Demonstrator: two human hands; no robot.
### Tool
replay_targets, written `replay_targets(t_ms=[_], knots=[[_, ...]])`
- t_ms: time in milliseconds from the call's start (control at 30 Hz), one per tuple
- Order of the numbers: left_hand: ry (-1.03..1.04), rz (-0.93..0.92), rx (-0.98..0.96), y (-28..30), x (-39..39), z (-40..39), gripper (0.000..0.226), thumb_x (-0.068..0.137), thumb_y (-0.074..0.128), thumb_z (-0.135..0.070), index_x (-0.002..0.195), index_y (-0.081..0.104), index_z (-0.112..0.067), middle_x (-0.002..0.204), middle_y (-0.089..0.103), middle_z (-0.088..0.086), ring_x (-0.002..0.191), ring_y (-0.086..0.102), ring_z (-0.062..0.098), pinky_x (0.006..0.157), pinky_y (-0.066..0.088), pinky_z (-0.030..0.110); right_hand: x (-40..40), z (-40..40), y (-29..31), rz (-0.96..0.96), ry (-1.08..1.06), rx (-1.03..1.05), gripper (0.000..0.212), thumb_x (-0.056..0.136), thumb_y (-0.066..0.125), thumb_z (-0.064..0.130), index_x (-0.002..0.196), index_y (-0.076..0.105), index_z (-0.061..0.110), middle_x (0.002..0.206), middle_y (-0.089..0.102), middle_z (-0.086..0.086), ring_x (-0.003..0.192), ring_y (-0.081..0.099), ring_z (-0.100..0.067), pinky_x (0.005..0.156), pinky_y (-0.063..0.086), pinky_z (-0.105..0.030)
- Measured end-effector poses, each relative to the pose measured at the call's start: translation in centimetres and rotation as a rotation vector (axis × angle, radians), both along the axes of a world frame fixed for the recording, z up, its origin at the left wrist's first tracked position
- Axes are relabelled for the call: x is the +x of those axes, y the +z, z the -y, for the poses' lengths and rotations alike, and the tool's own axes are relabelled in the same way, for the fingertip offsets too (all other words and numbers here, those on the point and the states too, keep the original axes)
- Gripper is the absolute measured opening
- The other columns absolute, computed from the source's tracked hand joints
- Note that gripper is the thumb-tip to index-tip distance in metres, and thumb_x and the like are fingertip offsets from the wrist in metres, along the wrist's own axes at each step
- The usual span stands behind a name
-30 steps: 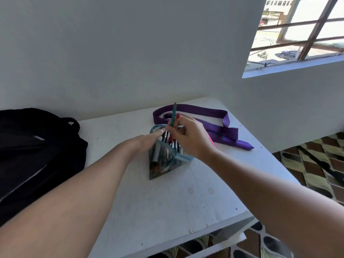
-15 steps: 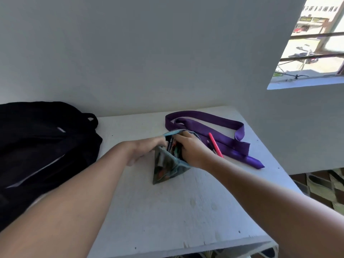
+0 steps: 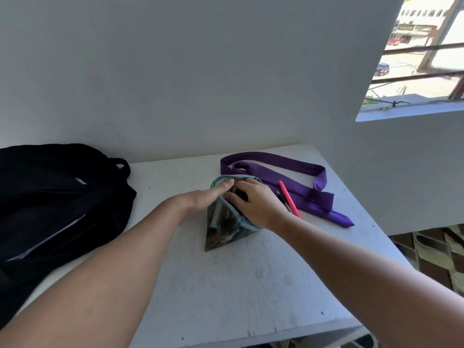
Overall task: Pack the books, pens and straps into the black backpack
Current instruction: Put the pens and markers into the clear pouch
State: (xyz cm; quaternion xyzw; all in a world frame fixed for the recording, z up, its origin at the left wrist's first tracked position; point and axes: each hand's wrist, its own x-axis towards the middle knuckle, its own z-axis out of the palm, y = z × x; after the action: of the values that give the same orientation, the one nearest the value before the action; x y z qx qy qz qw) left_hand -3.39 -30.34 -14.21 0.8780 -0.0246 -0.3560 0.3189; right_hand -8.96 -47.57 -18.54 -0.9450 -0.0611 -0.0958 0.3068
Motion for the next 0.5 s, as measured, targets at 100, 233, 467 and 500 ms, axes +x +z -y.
replay_targets(t_ms=[100,233,467,500], knots=[[0.072,0.072,0.030,-0.4,0.1,0.2,0.129,0.063,0.043,-0.101,0.160,0.031,-0.017,0.168,0.023,0.012,0.153,0.023,0.033,0.121,0.021,0.051,-1.0,1.1,0.0,0.166,-0.025,0.095,0.025,0.106,0.057,0.028,0.124,0.074,0.021,0.114,0.074,0.008,0.100,0.065,-0.006,0.084,0.044,-0.005],[0.077,0.066,0.050,-0.7,0.2,0.0,0.128,0.065,0.044,-0.099,0.160,0.029,-0.014,0.168,0.021,0.014,0.153,0.024,0.036,0.120,0.021,0.054,-2.1,3.7,-0.5,0.280,-0.279,0.137,0.006,0.100,0.063,0.026,0.105,0.067,0.023,0.095,0.066,0.011,0.080,0.059,-0.008,0.069,0.050,-0.030],[0.049,0.079,0.083,-0.9,0.3,0.0,0.127,0.066,0.043,-0.098,0.160,0.030,-0.013,0.167,0.022,0.015,0.152,0.025,0.037,0.120,0.022,0.054,-3.7,8.0,-1.2,-0.247,-0.626,-0.075,0.034,0.093,0.068,0.053,0.097,0.058,0.021,0.089,0.065,0.003,0.080,0.064,-0.020,0.063,0.049,-0.035],[0.050,0.079,0.083,-0.9,0.3,0.0,0.129,0.065,0.043,-0.099,0.160,0.030,-0.013,0.167,0.022,0.015,0.152,0.025,0.037,0.120,0.022,0.054,-3.8,7.9,-1.3,-0.304,-0.612,-0.095,0.034,0.092,0.068,0.053,0.096,0.058,0.020,0.084,0.066,0.003,0.074,0.065,-0.019,0.058,0.047,-0.033]])
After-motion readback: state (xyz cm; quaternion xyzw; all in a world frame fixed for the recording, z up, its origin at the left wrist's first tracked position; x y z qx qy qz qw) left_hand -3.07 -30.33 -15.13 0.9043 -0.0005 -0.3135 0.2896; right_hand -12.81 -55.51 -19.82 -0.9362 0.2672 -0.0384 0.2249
